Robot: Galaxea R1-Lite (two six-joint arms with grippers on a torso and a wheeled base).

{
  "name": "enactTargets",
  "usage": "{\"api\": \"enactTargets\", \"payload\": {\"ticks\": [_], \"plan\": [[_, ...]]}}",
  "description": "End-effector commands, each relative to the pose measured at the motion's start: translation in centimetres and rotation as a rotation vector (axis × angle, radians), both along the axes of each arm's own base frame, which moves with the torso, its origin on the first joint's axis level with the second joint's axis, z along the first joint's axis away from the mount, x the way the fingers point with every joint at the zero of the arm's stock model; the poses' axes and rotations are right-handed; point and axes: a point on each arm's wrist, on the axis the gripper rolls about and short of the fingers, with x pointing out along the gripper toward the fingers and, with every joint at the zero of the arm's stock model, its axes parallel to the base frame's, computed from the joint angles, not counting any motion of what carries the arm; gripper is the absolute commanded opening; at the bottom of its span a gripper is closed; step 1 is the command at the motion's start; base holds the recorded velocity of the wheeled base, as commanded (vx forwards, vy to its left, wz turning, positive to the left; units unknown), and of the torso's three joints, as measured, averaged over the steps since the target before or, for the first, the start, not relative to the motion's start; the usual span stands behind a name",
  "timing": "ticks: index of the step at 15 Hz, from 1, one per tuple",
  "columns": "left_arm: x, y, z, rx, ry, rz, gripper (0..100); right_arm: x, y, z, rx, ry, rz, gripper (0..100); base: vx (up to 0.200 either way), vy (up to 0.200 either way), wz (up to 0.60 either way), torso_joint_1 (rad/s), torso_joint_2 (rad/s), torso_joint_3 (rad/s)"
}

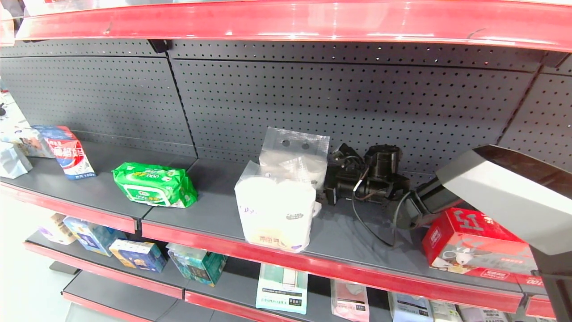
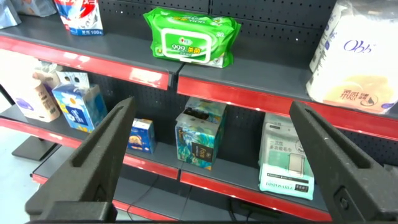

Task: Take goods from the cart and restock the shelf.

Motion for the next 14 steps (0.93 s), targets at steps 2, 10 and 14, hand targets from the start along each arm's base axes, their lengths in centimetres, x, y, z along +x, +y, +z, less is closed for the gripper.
{"api": "enactTargets", "payload": {"ticks": [2, 10, 14], "plan": [[0.0, 0.0, 0.0, -0.001, -0.001, 0.001, 100, -1.0, -1.8, 1.6, 0.002, -0.004, -0.028, 100, 0.000, 0.000, 0.00, 0.000, 0.00, 0.000], [0.0, 0.0, 0.0, -0.001, 0.001, 0.001, 100, -3.9, -7.7, 4.8, 0.000, -0.004, -0.149, 100, 0.000, 0.000, 0.00, 0.000, 0.00, 0.000], [0.0, 0.0, 0.0, -0.001, -0.001, 0.001, 100, -4.7, -9.4, 5.6, 0.005, -0.005, -0.192, 100, 0.000, 0.000, 0.00, 0.000, 0.00, 0.000]]}}
